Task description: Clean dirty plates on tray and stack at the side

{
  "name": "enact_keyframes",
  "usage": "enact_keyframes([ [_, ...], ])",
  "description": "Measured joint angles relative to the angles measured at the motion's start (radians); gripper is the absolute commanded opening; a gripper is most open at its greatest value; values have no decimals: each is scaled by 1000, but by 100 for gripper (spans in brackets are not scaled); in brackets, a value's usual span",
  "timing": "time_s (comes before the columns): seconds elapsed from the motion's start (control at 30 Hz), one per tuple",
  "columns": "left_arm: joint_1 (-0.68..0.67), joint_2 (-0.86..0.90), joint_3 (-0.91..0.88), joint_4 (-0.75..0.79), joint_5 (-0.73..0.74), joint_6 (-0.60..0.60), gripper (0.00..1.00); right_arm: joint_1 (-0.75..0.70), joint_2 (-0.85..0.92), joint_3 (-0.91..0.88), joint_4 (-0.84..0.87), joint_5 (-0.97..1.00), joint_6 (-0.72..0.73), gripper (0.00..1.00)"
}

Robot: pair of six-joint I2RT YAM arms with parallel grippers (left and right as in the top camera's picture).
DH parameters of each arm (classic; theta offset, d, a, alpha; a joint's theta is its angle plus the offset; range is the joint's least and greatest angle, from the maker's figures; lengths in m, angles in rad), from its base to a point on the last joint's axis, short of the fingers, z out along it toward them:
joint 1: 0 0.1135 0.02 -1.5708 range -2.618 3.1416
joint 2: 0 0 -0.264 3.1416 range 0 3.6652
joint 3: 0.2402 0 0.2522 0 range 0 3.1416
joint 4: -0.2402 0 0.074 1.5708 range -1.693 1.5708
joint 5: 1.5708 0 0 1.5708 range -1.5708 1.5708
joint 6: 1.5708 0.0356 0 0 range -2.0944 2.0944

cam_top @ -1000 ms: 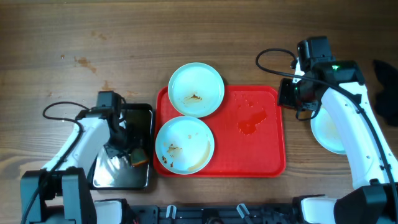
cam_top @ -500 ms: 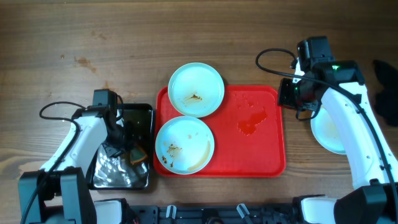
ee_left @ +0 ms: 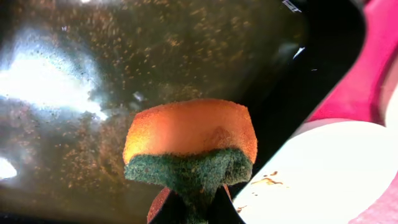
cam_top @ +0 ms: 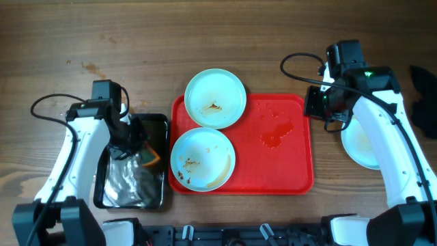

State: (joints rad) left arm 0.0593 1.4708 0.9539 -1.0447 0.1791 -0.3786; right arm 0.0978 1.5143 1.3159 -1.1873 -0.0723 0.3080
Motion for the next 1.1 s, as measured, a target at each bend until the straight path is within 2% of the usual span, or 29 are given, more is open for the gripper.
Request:
enact_keyframes([
  [0.13, 0, 74, 0, -1, -33, 0, 4, 0, 0, 0, -4, -22, 0, 4],
  [0.37, 0, 267, 0, 90, -55, 0, 4, 0, 0, 0, -6, -40, 0, 4],
  [0.63, 0, 290, 9, 115, -51, 0, 4, 0, 0, 0, -14, -40, 0, 4],
  [0.77, 0, 203, 14, 103, -50, -1, 4, 0, 0, 0, -14, -41, 0, 4],
  [0.97, 0, -149, 85, -102, -27, -2, 4, 0, 0, 0, -31, -49, 0, 5],
  [1.07, 0, -198, 85, -153, -11, 1, 4, 9, 0, -1, -51, -117, -45, 6],
  [1.1, 0, -203, 85, -158, 2, 4, 4, 16, -1, -6, -48, -134, -54, 9],
])
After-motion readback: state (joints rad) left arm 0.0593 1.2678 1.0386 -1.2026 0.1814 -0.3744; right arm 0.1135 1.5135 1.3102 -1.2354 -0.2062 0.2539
